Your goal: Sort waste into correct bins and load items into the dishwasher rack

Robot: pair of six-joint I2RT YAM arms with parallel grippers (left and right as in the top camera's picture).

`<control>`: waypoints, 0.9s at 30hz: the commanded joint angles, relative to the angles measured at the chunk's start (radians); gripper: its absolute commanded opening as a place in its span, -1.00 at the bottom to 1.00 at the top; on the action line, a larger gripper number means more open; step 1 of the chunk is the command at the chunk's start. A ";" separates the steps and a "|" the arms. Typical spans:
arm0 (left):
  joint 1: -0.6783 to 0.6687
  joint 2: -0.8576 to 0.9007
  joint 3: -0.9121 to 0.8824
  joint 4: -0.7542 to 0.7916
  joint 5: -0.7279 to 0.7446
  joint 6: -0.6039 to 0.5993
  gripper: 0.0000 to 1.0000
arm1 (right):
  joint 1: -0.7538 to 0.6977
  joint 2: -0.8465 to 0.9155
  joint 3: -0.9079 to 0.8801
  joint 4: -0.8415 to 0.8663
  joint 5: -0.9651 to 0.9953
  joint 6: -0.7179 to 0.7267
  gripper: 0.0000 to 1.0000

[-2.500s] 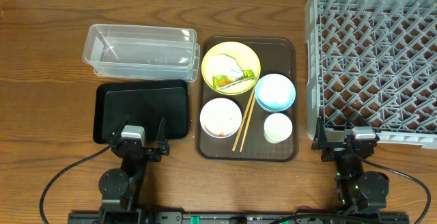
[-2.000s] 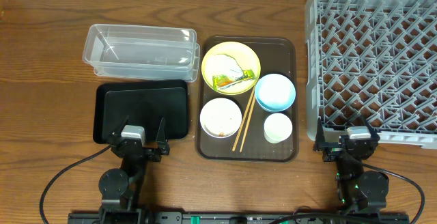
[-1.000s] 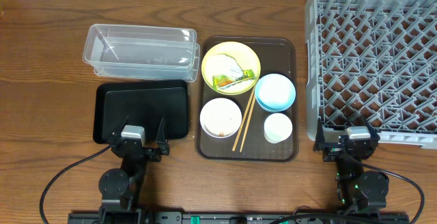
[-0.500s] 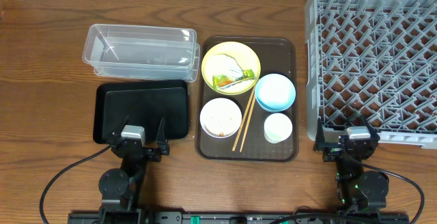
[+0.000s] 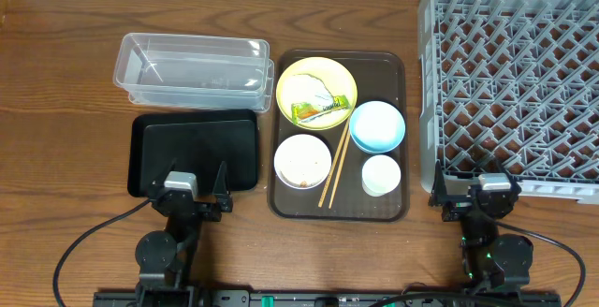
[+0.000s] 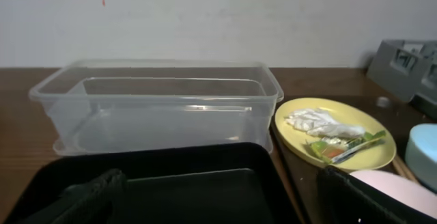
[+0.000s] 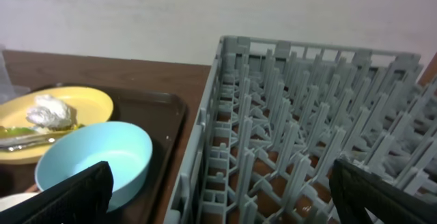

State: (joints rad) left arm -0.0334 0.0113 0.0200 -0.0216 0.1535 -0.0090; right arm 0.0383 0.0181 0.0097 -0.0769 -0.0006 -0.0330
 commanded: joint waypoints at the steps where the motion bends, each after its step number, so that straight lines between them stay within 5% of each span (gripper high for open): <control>1: 0.004 0.012 -0.005 -0.047 0.010 -0.084 0.83 | 0.012 0.002 0.022 -0.028 0.011 0.062 0.99; 8: 0.004 0.142 0.126 -0.135 0.011 -0.083 0.83 | 0.012 0.069 0.175 -0.188 0.050 0.061 0.98; 16: 0.004 0.475 0.441 -0.325 0.044 -0.083 0.83 | 0.012 0.343 0.435 -0.320 0.057 0.061 0.98; 27: 0.004 0.948 0.959 -0.838 0.044 -0.082 0.83 | 0.012 0.813 0.830 -0.666 0.079 0.050 0.98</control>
State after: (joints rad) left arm -0.0334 0.8902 0.8654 -0.7891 0.1860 -0.0822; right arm 0.0387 0.7631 0.7612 -0.7052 0.0605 0.0147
